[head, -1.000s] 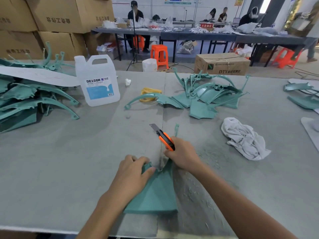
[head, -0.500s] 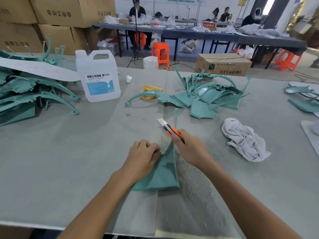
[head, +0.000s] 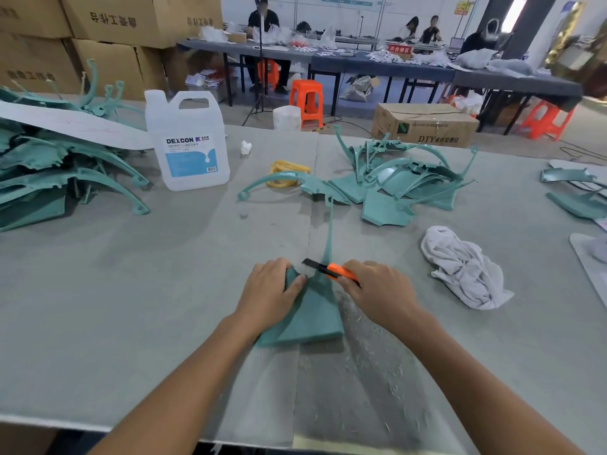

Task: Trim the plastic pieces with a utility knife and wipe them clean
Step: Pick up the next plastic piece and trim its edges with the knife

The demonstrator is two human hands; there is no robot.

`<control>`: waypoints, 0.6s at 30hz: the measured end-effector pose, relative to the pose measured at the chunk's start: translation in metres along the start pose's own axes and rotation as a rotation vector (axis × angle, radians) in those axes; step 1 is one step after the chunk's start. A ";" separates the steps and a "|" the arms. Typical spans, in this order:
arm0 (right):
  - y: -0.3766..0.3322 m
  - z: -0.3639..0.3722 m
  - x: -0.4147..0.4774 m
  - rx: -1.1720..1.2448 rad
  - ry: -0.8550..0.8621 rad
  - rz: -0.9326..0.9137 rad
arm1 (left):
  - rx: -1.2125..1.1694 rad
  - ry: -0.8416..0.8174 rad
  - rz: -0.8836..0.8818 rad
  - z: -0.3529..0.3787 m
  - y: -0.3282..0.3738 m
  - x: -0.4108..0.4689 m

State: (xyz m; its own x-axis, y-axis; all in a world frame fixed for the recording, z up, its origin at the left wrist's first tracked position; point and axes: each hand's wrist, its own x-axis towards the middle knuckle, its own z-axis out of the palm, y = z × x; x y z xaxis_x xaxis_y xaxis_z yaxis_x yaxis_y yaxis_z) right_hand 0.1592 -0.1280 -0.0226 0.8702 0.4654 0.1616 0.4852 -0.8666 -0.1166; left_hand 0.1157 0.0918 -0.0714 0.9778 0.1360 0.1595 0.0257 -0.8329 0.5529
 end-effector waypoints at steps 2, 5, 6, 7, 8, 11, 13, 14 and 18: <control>0.000 -0.003 -0.001 -0.033 -0.020 -0.008 | 0.014 -0.024 -0.023 -0.001 0.000 0.004; -0.001 -0.004 -0.003 -0.086 -0.054 -0.015 | 0.096 -0.079 -0.050 -0.001 0.003 0.008; -0.001 -0.005 -0.004 -0.077 -0.038 -0.011 | 0.132 -0.096 -0.055 -0.002 0.004 0.009; 0.000 -0.006 -0.004 -0.065 -0.016 -0.005 | 0.162 -0.113 -0.058 -0.003 0.007 0.010; 0.001 -0.007 -0.003 -0.063 -0.004 -0.004 | 0.180 -0.130 -0.059 -0.005 0.009 0.011; 0.004 -0.007 -0.003 -0.086 -0.046 -0.022 | 0.180 -0.188 -0.077 -0.010 0.014 0.011; 0.004 -0.006 -0.006 -0.063 -0.072 -0.029 | 0.210 -0.211 -0.107 -0.012 0.015 0.009; 0.003 -0.005 -0.008 -0.053 -0.075 -0.034 | 0.244 -0.219 -0.114 -0.013 0.015 0.009; 0.003 -0.007 -0.010 -0.067 -0.072 -0.050 | 0.348 -0.267 -0.107 -0.015 0.019 0.009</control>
State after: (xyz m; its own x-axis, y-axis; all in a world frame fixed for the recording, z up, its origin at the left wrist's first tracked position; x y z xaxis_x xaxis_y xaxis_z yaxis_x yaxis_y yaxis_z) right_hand 0.1514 -0.1368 -0.0182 0.8503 0.5178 0.0944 0.5232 -0.8510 -0.0445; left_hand 0.1222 0.0849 -0.0473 0.9841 0.1259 -0.1256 0.1532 -0.9587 0.2395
